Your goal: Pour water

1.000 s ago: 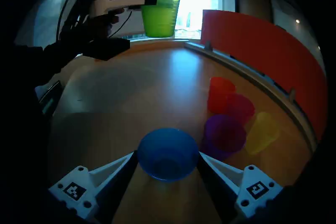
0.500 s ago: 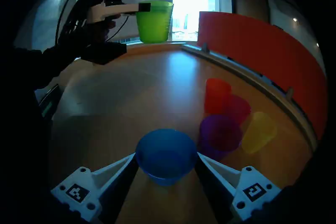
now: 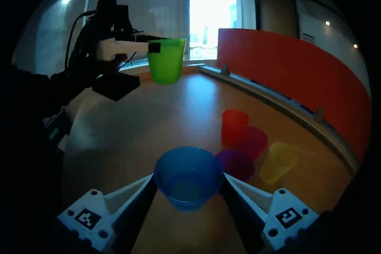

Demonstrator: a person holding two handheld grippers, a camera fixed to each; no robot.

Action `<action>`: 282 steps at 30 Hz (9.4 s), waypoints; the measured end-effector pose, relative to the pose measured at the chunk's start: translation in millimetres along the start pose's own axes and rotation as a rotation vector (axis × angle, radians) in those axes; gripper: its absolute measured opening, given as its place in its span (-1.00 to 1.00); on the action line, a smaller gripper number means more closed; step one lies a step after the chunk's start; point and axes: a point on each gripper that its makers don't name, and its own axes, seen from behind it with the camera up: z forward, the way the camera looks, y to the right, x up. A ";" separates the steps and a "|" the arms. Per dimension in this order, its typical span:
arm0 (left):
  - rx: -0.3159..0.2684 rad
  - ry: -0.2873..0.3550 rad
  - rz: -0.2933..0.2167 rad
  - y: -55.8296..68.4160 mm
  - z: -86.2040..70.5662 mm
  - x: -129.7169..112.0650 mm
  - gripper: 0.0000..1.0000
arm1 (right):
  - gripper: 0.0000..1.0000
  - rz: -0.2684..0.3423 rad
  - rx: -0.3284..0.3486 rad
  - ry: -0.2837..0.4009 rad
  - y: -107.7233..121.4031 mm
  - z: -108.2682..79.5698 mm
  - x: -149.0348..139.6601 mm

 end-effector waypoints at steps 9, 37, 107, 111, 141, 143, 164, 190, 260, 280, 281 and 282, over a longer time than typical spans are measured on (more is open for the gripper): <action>-0.010 -0.006 -0.010 6.4 1.8 -3.2 0.82 | 0.83 -0.001 -0.029 0.084 9.2 -20.2 34.1; -0.031 0.037 -0.051 22.4 7.2 -12.1 0.82 | 0.82 -0.033 -0.048 0.309 16.0 -48.3 129.5; -0.094 0.061 -0.019 62.8 8.9 -15.1 0.81 | 0.81 -0.410 -0.127 0.397 24.8 -51.0 221.6; -0.106 0.063 -0.019 68.2 9.6 -15.8 0.81 | 0.81 -0.461 -0.142 0.393 26.6 -51.6 226.0; -0.137 0.077 -0.016 88.7 11.2 -18.7 0.81 | 0.81 -0.788 -0.210 0.336 21.6 -43.6 251.4; -0.141 0.078 -0.016 90.4 11.0 -18.4 0.81 | 0.81 -0.808 -0.214 0.335 20.4 -42.5 254.0; -0.149 0.084 -0.014 92.3 11.1 -15.5 0.81 | 0.81 -0.986 -0.269 0.291 18.3 -35.0 267.8; -0.151 0.087 -0.010 91.0 12.6 -12.0 0.81 | 0.81 -1.120 -0.320 0.267 20.7 -35.6 281.3; -0.152 0.084 0.002 93.9 20.1 -6.8 0.80 | 0.81 -1.343 -0.425 0.253 31.1 -50.2 302.9; -0.149 0.084 0.001 92.1 24.9 -7.2 0.80 | 0.81 -1.395 -0.442 0.247 34.4 -53.6 308.5; -0.149 0.084 0.001 92.3 25.0 -6.8 0.80 | 0.81 -1.398 -0.442 0.247 34.3 -53.5 308.7; -0.150 0.084 0.001 92.4 25.2 -6.5 0.80 | 0.81 -1.401 -0.443 0.246 34.2 -53.5 308.9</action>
